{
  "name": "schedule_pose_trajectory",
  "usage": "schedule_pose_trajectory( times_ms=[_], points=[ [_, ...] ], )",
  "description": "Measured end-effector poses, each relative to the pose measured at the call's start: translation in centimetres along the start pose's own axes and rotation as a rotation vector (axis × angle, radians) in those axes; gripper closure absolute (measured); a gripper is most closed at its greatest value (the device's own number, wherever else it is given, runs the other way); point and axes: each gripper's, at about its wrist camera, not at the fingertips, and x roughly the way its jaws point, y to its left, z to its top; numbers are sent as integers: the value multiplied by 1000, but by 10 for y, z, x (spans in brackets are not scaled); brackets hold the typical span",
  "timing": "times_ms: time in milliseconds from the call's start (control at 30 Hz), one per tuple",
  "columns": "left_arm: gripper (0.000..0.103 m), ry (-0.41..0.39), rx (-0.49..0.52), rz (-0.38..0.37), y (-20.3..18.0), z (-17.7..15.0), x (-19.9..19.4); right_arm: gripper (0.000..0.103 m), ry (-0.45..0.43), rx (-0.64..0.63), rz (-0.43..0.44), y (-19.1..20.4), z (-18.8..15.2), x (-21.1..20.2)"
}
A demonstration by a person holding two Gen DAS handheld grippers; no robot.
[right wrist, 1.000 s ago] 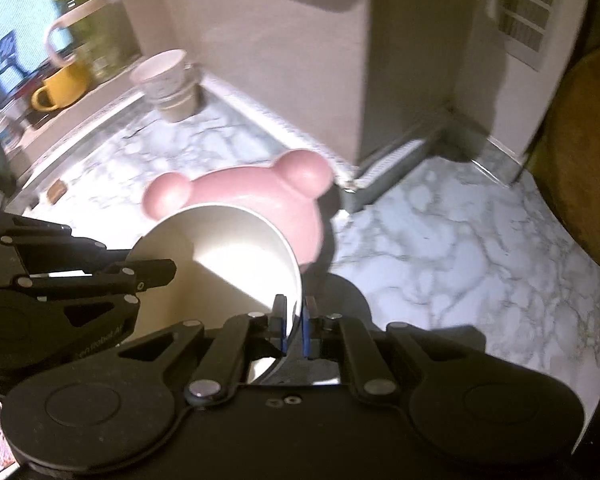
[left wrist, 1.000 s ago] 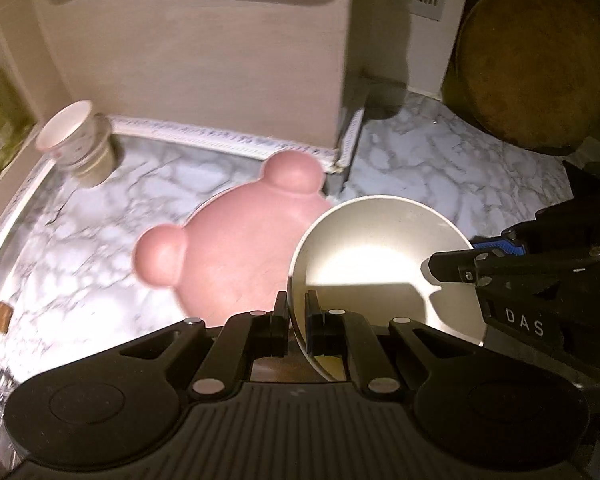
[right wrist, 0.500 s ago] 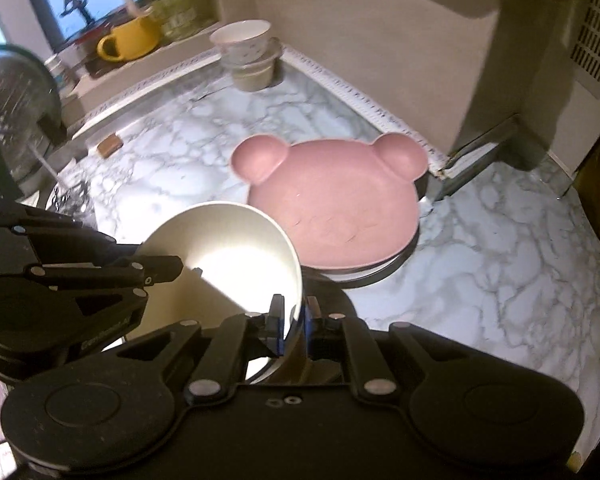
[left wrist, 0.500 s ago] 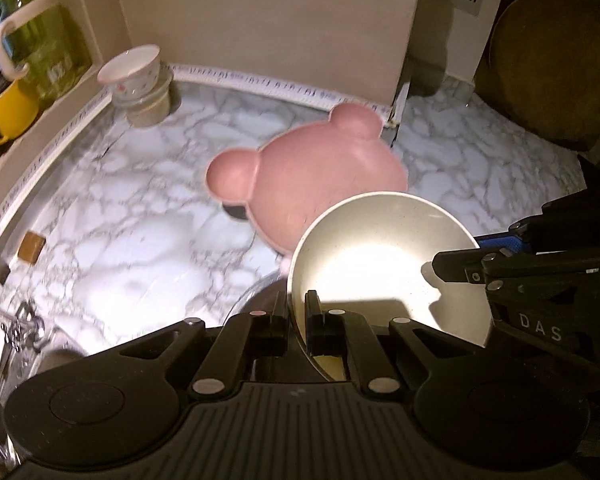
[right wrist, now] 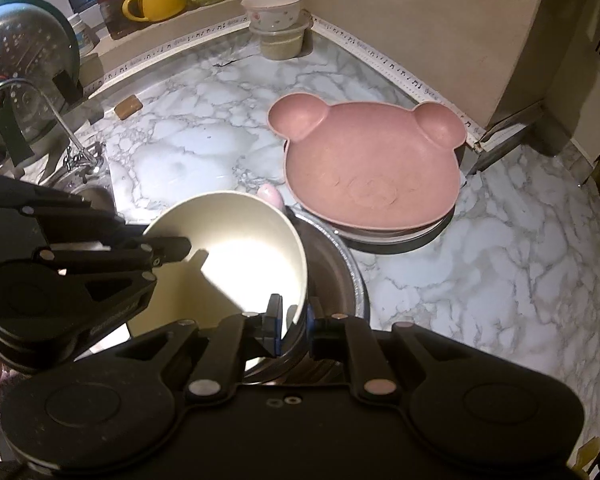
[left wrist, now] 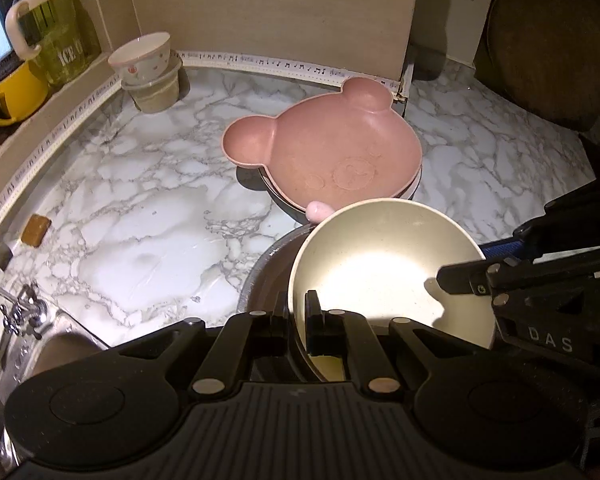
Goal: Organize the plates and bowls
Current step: 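Lift the cream bowl with both grippers and carry it over the steel pot, then lower the cream bowl into the steel pot with both grippers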
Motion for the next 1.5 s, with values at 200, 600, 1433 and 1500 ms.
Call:
schedule_pose_trajectory(
  times_ms=[200,600,1433,1500],
  points=[
    [97,-62,57,24,-5,-5,2,89,7,-26,-16,10,-12,7],
    [97,-82,104,26,-13,-20,18,89,-6,-64,-62,15,-25,18],
    [97,-101,131,34,-17,-21,22,83,-32,-60,-46,9,-30,22],
    [97,-95,121,26,-15,-20,22,81,-37,-53,-34,7,-30,20]
  ],
)
